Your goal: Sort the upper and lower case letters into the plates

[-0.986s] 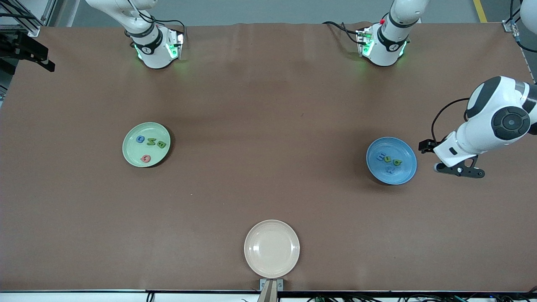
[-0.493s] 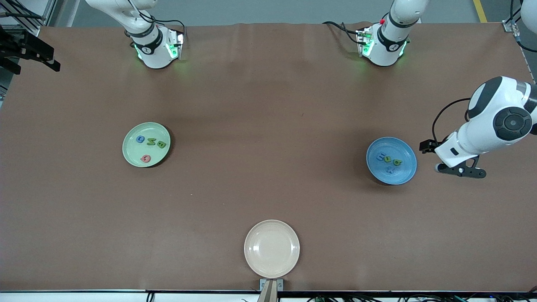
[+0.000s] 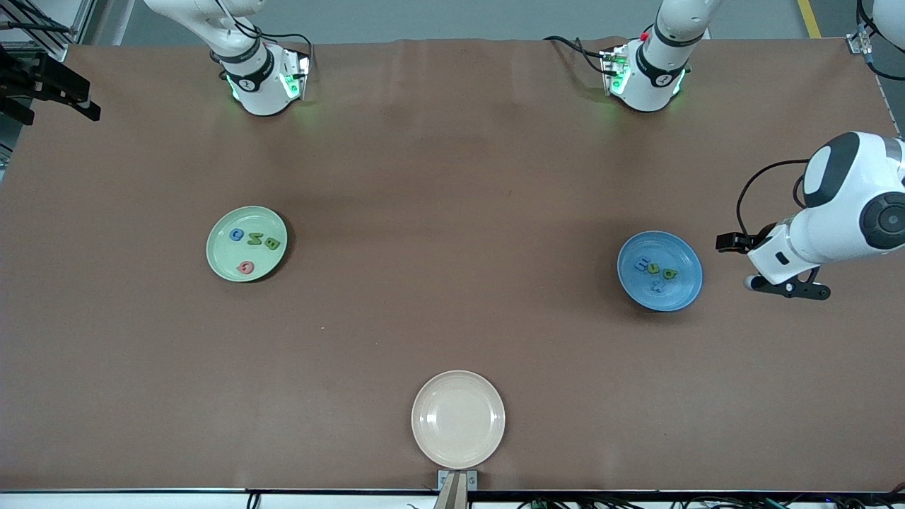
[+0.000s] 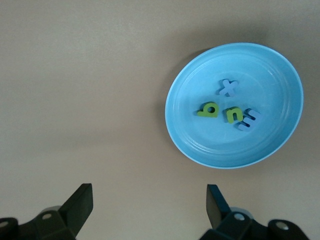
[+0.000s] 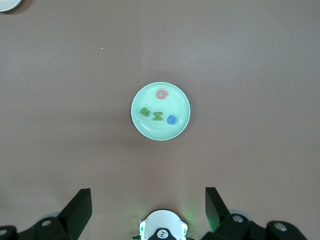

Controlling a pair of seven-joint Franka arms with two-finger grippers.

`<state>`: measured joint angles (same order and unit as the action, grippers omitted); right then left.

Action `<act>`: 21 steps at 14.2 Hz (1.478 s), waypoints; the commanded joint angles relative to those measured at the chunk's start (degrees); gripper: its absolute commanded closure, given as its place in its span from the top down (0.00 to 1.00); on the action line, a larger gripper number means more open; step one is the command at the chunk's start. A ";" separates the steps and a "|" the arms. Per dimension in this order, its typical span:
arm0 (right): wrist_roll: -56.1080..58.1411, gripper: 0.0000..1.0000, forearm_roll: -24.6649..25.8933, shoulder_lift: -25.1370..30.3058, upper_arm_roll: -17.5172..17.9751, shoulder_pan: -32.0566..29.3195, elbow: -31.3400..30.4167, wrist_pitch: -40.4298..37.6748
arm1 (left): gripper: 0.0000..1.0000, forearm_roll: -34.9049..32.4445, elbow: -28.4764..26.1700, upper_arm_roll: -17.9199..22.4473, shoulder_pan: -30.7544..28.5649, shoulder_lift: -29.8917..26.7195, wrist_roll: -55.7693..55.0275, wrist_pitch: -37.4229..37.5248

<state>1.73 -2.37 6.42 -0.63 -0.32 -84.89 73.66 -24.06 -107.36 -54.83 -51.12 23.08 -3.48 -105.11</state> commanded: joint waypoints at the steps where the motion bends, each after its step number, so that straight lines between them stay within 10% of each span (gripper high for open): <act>1: -2.35 1.00 -0.27 0.26 0.19 -0.12 0.25 -0.54 | 1.00 9.18 -0.39 13.83 11.53 -10.14 6.44 -0.54; 5: -1.30 1.00 -0.18 0.26 0.28 -0.12 0.34 -0.28 | 1.00 19.91 -0.48 39.75 34.46 -16.83 10.86 -0.45; 10: -1.21 1.00 0.96 0.26 0.28 -0.03 0.43 0.16 | 1.00 25.63 -0.30 56.74 49.34 -21.93 11.21 -0.53; 21: -1.03 1.00 0.52 0.35 0.19 -0.12 0.43 -0.28 | 1.00 26.00 0.84 59.40 52.78 -24.84 10.95 -1.06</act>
<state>0.86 -2.02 6.42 -0.59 -0.29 -84.65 73.75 1.30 -106.51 3.41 0.54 -0.64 6.79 -105.73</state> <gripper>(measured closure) 0.000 0.000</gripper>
